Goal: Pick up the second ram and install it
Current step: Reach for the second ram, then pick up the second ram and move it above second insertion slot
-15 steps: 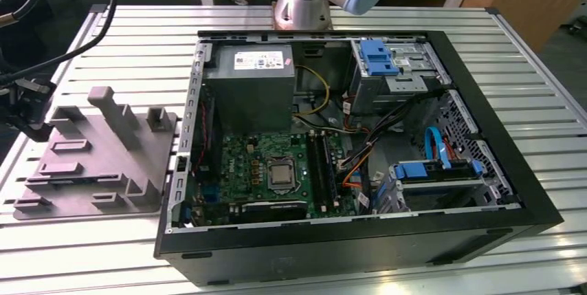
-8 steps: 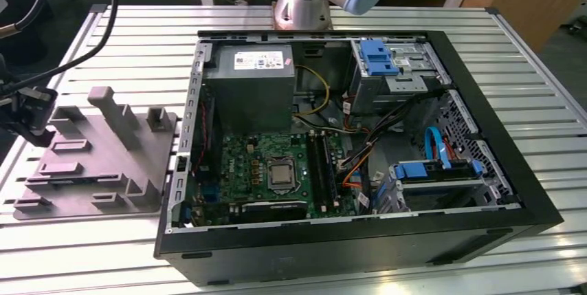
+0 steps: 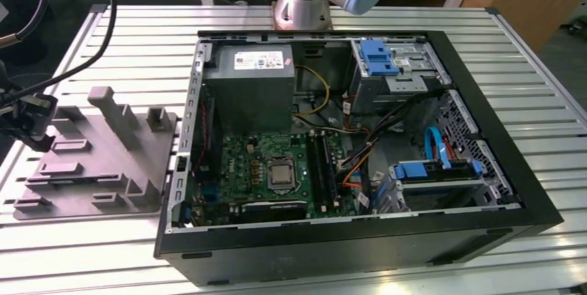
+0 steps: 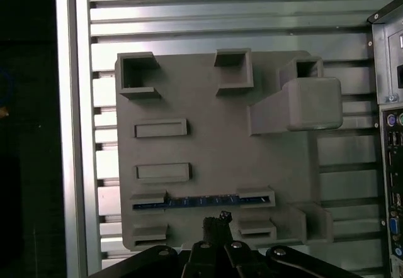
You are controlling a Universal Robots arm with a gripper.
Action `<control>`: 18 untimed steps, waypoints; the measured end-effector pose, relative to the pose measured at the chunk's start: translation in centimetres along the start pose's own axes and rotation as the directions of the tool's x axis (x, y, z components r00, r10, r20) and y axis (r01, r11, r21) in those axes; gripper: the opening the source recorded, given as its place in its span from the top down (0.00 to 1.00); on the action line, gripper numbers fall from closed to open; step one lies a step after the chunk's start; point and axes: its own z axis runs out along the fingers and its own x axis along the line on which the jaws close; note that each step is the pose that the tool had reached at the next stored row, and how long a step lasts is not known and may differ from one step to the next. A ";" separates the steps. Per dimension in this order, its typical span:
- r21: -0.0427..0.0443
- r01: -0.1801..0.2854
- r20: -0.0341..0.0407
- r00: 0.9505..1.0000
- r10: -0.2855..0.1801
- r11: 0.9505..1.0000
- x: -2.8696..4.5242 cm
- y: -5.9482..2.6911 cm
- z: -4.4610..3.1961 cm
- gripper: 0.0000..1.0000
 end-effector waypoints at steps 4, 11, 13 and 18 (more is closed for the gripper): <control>0.000 0.001 0.000 1.000 -0.001 1.000 0.00 0.00 0.00 0.90; 0.000 0.001 0.000 1.000 -0.001 1.000 0.00 0.00 0.00 0.90; 0.000 0.002 0.000 1.000 -0.002 1.000 0.00 0.00 0.00 0.90; -0.002 0.057 -0.002 0.998 -0.057 0.998 0.01 0.00 0.00 0.90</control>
